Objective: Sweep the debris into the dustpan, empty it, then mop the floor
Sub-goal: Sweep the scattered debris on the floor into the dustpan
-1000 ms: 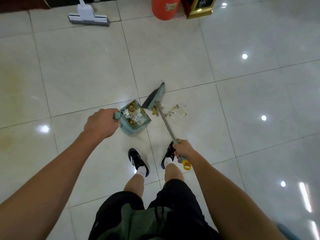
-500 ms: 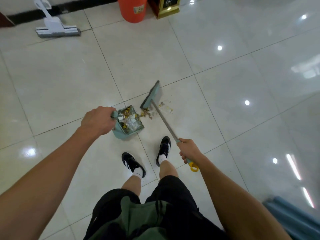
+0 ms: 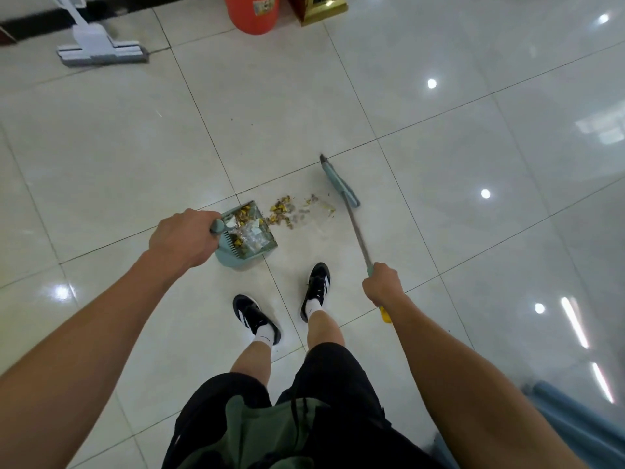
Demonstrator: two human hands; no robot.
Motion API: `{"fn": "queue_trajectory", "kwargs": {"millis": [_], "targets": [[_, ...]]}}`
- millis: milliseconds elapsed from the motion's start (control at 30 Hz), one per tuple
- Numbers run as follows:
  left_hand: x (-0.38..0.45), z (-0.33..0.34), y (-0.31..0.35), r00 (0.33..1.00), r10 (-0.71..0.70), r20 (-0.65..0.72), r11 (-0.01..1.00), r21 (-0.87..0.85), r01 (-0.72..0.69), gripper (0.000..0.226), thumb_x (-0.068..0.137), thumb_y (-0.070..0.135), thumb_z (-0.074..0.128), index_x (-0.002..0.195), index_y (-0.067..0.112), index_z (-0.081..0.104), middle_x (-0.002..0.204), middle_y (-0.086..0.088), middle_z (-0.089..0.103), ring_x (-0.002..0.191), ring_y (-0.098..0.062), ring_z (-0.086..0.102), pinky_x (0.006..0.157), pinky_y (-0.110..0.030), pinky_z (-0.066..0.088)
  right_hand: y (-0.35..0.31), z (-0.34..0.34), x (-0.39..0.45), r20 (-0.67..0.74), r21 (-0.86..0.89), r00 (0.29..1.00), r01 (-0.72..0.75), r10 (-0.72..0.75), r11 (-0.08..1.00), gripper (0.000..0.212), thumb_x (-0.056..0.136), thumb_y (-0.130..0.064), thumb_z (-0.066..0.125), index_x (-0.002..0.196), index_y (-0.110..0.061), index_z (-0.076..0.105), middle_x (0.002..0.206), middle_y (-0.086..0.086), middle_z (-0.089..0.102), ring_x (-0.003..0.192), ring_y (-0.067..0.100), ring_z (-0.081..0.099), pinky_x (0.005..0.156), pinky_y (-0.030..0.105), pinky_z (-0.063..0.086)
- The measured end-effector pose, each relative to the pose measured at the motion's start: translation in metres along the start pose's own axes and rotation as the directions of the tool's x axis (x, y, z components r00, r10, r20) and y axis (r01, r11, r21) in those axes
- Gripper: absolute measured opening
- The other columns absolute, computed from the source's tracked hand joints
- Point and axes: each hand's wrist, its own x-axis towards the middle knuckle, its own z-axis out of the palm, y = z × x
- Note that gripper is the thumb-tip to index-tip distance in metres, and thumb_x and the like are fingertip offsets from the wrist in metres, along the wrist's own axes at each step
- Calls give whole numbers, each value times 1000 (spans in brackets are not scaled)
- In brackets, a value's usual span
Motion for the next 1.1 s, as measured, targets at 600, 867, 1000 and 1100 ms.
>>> {"fn": "queue_trajectory", "kwargs": {"millis": [600,867,1000,1100], "targets": [[-14,22,-28,999,-36,-22,998,-43,35,7,94,29,57,89,32,60,75,2,57,74,-30,59,64,-33,45,-41,73,-24,350,-228,922,257,-168,939,31,98,-11,47,129,-12,49,101,7,60,86,29,65,77,42,60],[-36,45,-46,997,-69,-40,994,-90,65,12,95,25,51,93,30,61,74,2,59,67,-26,58,56,-30,41,-43,92,-67,413,-7,893,199,-178,980,46,99,-13,49,145,-12,43,121,21,57,77,34,64,54,33,53],[-51,48,-52,991,-127,-41,977,-175,118,11,89,20,54,89,29,60,77,0,61,70,-28,60,61,-32,44,-42,104,-87,424,12,887,197,-183,980,39,97,-18,46,136,-14,49,91,13,59,54,20,55,50,30,48],[-63,49,-61,985,-169,-36,961,-226,156,14,88,17,56,86,30,61,75,3,60,66,-23,58,59,-31,41,-36,96,-94,380,-30,898,250,-221,968,39,98,-22,49,136,-16,52,108,13,61,66,17,55,62,33,50]]}}
